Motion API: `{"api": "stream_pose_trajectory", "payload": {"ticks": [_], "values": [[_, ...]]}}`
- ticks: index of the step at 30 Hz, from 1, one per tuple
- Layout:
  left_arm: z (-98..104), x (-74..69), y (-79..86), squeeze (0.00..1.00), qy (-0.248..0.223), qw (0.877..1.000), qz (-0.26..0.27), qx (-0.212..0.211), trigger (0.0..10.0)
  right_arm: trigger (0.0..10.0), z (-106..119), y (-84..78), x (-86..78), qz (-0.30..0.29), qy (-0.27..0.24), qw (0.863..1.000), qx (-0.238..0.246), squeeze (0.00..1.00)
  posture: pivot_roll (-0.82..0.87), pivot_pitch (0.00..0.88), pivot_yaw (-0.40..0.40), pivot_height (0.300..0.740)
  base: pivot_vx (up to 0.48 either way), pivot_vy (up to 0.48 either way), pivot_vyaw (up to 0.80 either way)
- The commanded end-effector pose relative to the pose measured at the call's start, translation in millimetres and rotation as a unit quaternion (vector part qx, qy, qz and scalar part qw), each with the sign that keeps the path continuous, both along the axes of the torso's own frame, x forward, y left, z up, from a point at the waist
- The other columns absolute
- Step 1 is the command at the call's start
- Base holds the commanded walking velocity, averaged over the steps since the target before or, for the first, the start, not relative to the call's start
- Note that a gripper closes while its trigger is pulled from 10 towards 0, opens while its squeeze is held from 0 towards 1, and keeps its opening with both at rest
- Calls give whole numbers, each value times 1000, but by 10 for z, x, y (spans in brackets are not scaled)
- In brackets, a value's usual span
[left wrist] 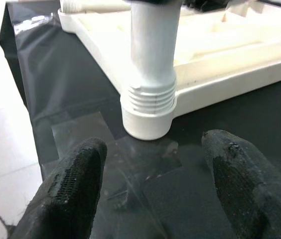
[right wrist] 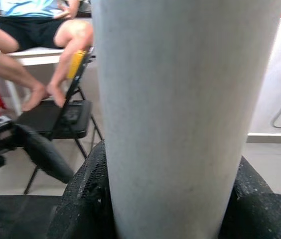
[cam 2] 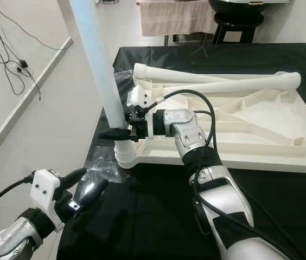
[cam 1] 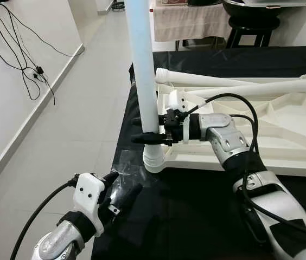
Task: Building children table
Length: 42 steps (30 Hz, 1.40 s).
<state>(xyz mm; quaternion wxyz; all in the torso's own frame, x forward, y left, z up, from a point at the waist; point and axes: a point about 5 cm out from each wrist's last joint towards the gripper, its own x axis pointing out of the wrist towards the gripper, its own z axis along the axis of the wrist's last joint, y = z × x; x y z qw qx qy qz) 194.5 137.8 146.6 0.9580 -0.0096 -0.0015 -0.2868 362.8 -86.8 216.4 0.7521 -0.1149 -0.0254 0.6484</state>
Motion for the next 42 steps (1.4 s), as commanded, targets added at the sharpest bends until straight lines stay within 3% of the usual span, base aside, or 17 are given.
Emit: {"api": "stream_pose_trajectory", "payload": {"ticks": [1, 4, 5, 6, 9, 12, 18, 19, 20, 21, 27, 28, 30, 31, 40, 41, 42], "values": [[-60, -25, 15, 0, 10, 1000, 4, 4, 10000, 0, -186, -51, -10, -25, 14, 999, -23, 0, 22, 105, 42, 740, 0, 0, 0], [-79, -60, 38, 0, 14, 1000, 9, 2, 10000, 0, -353, -220, -76, -80, 26, 996, -34, 0, 1, 113, 40, 740, 0, 0, 0], [-100, -98, 49, 0, 18, 1000, 12, -1, 10000, 0, -487, -212, -64, -256, 36, 966, 0, 0, -6, 116, 32, 740, 0, 0, 0], [-118, -137, 55, 0, 23, 1000, 12, -3, 10000, 0, -580, -276, -122, -469, 59, 879, 53, 0, -4, 115, 28, 740, 0, 0, 0], [-152, -193, 52, 0, 38, 999, 13, -15, 10000, 0, -868, -214, -735, -513, 113, 850, 47, 0, 10, 136, 35, 740, 0, 0, 0], [-197, -195, 10, 0, 46, 999, 7, -25, 10000, 0, -943, -121, -776, -431, 88, 898, 15, 0, 8, 120, 36, 740, 0, 0, 0], [-220, -146, -8, 0, 44, 999, 3, -24, 10000, 0, -945, -148, -620, -446, 58, 893, 15, 0, 14, 113, 36, 740, 0, 0, 0], [-221, -127, -8, 0, 43, 999, 0, -26, 10000, 9529, -939, -128, -605, -440, 56, 896, 13, 0, 13, 111, 38, 740, 0, 0, 0], [-221, -127, -8, 0, 43, 999, 0, -26, 10000, 9529, -939, -128, -605, -440, 56, 896, 13, 0, 13, 111, 38, 740, 0, 0, 0], [-227, -89, -16, 0, 41, 999, -7, -30, 10000, 10000, -871, -96, -566, -420, 58, 905, 25, 847, 13, 100, 37, 740, 0, 0, 0], [-240, -18, -45, 0, 39, 998, -21, -34, 10000, 10000, -497, 78, -508, -301, 71, 945, 106, 1000, 5, 80, 37, 740, 0, 0, 0], [-249, 0, -53, 0, 41, 998, -25, -37, 10000, 10000, -376, 94, -479, -238, 58, 963, 114, 471, 4, 68, 40, 740, 0, 0, 0], [-254, 8, -57, 0, 42, 998, -27, -39, 10000, 10000, -310, 93, -468, -202, 48, 972, 113, 471, 4, 68, 40, 740, 0, 0, 0], [-261, 22, -64, 0, 43, 998, -29, -39, 10000, 10000, -264, 83, -445, -157, 62, 979, 112, 0, 1, 53, 41, 740, 0, 0, 0], [-301, 89, -94, 0, 41, 998, -38, -32, 10000, 10000, -149, 122, -318, 68, 27, 997, 6, 0, 5, 31, 43, 740, 0, 0, 0], [-307, 100, -103, 0, 42, 998, -40, -31, 10000, 0, -161, 150, -276, 75, 40, 996, -2, 0, 11, 21, 39, 740, 0, 0, 0], [-307, 100, -103, 0, 42, 998, -40, -31, 10000, 0, -161, 150, -276, 75, 40, 996, -2, 0, 11, 21, 39, 740, 0, 0, 0]]}}
